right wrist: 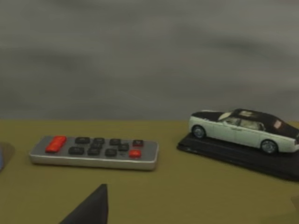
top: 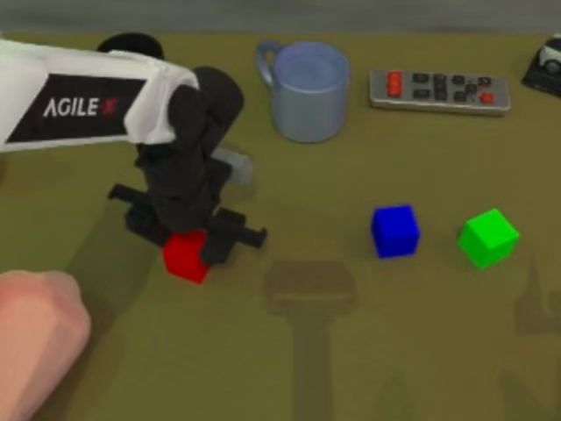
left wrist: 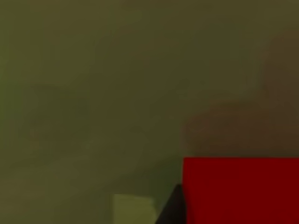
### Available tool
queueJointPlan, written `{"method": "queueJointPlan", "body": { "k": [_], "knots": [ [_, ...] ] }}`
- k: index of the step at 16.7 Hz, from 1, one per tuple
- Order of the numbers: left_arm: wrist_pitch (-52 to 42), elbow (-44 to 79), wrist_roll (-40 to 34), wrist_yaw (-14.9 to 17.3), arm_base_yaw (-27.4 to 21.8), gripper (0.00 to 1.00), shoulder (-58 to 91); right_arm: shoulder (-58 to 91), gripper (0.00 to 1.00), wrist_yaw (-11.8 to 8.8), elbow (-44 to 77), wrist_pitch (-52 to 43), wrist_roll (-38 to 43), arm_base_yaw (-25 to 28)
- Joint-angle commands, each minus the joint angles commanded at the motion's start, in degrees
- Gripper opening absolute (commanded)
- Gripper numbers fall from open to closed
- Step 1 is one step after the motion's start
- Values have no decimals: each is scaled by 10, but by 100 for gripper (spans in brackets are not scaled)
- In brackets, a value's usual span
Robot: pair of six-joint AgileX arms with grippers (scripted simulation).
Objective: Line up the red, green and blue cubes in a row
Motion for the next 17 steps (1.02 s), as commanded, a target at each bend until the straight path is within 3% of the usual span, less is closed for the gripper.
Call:
{"method": "queueJointPlan", "body": {
  "k": [7,13,17],
  "knots": [
    [-123,75,-2,0,10,0,-46,0,100,0,0,0,0,0],
    [-130,79,-2,-1,7,0,-48,0,100,0,0,0,0,0],
    [-137,77,-66,-3,-15,0,-57,0,100,0,0,0,0,0]
  ]
}}
